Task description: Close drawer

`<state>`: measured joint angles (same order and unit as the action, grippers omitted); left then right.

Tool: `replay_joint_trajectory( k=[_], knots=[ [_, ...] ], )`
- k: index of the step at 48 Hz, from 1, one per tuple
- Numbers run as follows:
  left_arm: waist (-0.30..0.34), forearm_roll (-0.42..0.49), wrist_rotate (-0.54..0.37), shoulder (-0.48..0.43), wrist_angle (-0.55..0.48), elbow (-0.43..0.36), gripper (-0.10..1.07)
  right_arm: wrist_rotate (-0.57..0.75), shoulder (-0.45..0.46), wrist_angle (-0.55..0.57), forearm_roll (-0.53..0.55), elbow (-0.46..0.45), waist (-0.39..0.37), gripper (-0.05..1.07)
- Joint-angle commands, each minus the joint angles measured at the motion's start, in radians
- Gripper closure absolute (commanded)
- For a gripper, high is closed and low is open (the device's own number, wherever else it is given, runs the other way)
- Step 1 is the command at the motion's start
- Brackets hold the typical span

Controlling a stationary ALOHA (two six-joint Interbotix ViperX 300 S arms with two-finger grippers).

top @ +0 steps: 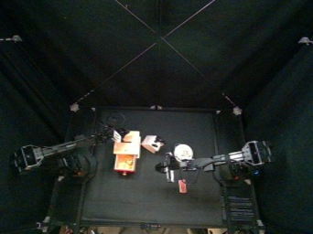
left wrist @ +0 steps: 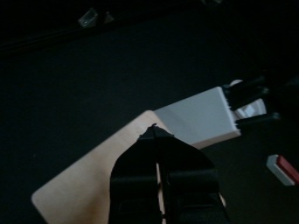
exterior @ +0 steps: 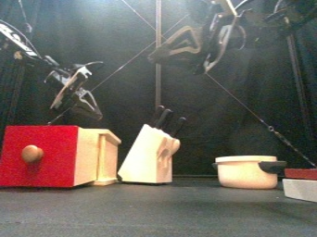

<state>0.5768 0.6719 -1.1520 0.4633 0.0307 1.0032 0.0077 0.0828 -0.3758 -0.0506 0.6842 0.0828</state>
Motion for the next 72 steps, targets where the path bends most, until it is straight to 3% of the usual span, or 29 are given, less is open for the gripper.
replay_joint_trajectory(
  k=[1,9,23,51,58,72],
  knots=[
    [0.034,0.012,0.002,-0.043,0.035,-0.026,0.83,0.002,-0.051,-0.009,-0.002,-0.080,0.014,1.00],
    [0.087,0.044,0.002,-0.133,0.034,-0.055,0.84,0.002,-0.144,-0.008,-0.006,-0.161,0.026,1.00],
    [0.089,0.081,0.003,-0.241,-0.015,-0.101,0.84,0.002,-0.261,0.003,-0.041,-0.272,0.029,1.00],
    [0.087,0.127,0.000,-0.202,-0.011,-0.052,0.84,0.005,-0.437,0.163,-0.097,-0.482,0.031,1.00],
    [0.084,0.124,-0.002,-0.202,-0.008,-0.049,0.84,0.002,-0.446,0.225,-0.123,-0.500,0.028,1.00],
    [0.074,0.124,-0.002,-0.201,-0.006,-0.048,0.84,0.003,-0.446,0.245,-0.178,-0.505,0.003,1.00]
  ],
)
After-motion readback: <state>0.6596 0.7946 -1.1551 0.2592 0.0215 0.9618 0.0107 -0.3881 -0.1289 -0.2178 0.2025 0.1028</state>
